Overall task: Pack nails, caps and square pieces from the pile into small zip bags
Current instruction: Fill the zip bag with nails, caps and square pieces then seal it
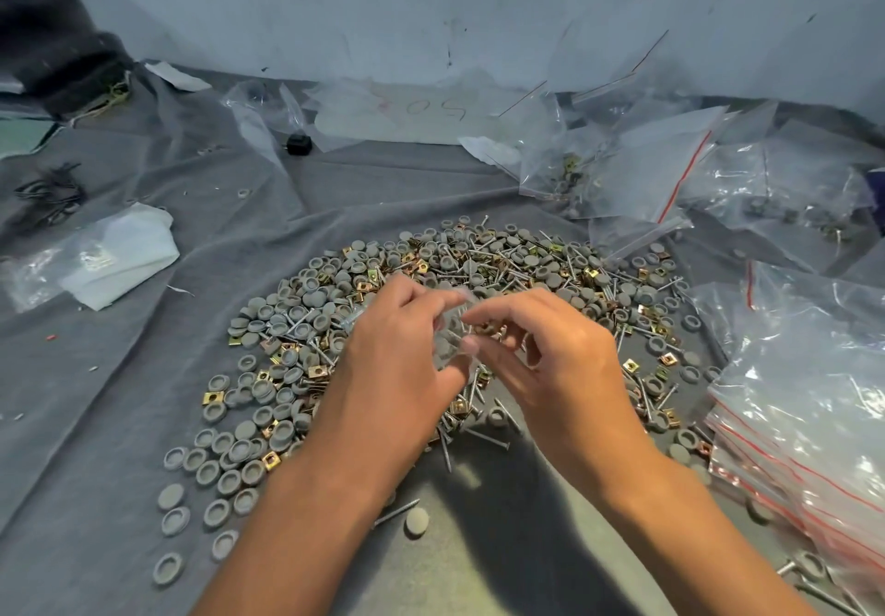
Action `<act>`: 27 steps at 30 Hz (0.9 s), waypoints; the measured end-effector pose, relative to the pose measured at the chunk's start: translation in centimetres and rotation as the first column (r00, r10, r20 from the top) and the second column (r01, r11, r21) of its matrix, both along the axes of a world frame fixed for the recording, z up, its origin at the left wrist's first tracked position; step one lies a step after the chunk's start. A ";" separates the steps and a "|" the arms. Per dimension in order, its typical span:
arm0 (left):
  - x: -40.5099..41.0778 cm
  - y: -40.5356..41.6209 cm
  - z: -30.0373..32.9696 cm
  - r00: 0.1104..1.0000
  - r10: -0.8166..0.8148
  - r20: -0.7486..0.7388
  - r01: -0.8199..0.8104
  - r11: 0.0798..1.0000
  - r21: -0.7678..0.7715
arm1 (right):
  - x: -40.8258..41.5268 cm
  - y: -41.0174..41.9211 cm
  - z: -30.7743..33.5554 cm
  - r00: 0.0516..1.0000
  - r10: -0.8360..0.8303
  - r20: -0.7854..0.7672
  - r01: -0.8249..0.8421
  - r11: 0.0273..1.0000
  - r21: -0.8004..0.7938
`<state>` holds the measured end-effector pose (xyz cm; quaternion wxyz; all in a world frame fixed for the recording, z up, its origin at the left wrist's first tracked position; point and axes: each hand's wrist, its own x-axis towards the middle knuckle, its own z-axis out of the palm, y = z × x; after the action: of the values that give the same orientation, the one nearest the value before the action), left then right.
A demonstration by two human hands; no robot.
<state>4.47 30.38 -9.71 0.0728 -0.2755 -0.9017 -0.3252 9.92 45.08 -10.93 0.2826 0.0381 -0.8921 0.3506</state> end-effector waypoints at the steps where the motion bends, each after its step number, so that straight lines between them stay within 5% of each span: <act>1: -0.1 0.0 0.0 1.000 0.002 0.000 -0.002 1.000 0.014 | 0.0 0.0 -0.2 1.000 -0.005 0.009 0.005 1.000 0.011; 11: 0.0 -0.1 -0.1 1.000 0.007 -0.018 -0.007 0.999 0.032 | 0.2 0.2 0.0 0.994 -0.056 -0.098 0.056 0.998 -0.007; 13: 0.0 -0.1 0.0 1.000 0.013 -0.013 -0.012 1.000 0.021 | 0.0 0.0 -0.1 0.997 -0.051 -0.057 0.052 0.998 0.025; 20: -0.1 -0.2 0.0 1.000 0.024 0.000 -0.024 0.999 0.042 | 0.4 0.7 -0.5 0.991 -0.021 0.129 0.051 0.970 -0.239; 24: -0.2 -0.2 0.0 1.000 0.023 0.002 -0.023 0.999 0.048 | 0.6 1.1 -0.8 0.971 -0.107 0.214 0.138 0.982 -0.133; 27: -0.2 -0.3 0.0 1.000 0.021 0.003 -0.021 0.999 0.042 | 0.8 0.9 -0.7 0.962 -0.017 0.272 0.049 0.992 -0.113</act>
<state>4.24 30.12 -9.73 0.0809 -0.2642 -0.8975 -0.3437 10.73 45.97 -11.58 0.1656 -0.0420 -0.9004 0.4001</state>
